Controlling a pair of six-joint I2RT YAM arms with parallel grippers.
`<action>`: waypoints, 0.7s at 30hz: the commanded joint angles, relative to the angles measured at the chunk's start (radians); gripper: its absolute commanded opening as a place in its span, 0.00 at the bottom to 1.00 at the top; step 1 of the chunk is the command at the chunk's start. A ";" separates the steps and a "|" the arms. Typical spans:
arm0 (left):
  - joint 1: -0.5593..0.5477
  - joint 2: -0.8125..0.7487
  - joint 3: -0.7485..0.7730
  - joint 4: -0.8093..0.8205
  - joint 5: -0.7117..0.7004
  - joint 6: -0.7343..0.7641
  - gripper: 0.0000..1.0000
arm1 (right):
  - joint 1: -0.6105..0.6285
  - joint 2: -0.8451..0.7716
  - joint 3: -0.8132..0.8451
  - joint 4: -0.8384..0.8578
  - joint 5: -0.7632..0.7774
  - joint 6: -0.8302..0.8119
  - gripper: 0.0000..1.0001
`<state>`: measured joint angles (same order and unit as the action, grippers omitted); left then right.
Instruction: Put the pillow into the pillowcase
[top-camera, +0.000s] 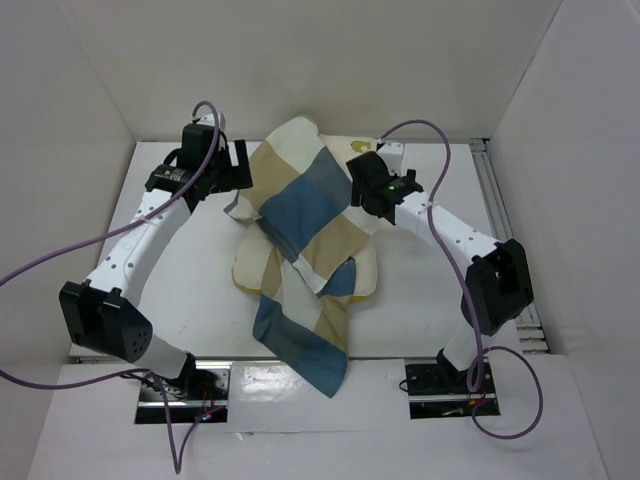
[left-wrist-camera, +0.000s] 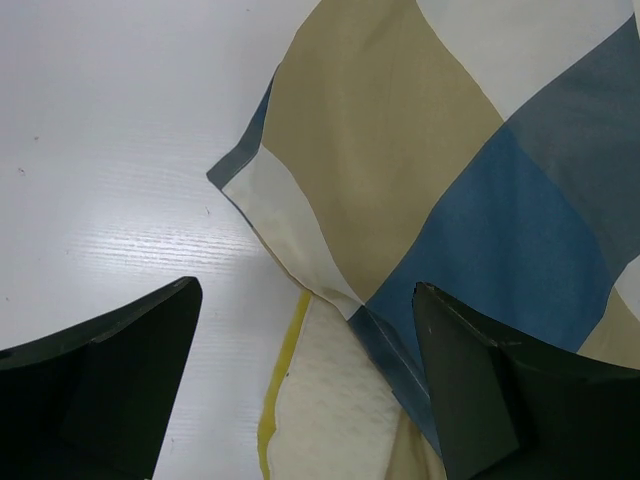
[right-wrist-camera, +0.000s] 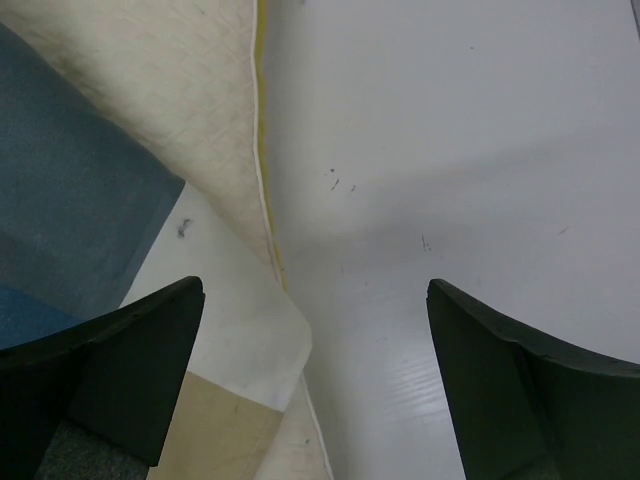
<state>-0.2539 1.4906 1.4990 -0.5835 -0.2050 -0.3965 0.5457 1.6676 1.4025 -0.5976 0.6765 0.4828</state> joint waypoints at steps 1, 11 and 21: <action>0.004 -0.013 0.038 -0.018 0.027 -0.005 1.00 | 0.008 -0.060 0.001 0.044 0.040 0.017 1.00; 0.013 0.055 0.029 -0.039 0.156 -0.001 1.00 | 0.082 -0.244 -0.183 0.140 -0.246 -0.059 1.00; 0.022 0.218 0.052 -0.067 0.306 -0.041 1.00 | 0.416 -0.358 -0.295 0.085 -0.313 -0.027 1.00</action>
<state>-0.2405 1.6947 1.5127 -0.6380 0.0364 -0.4042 0.8932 1.3373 1.1347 -0.5133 0.3943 0.4305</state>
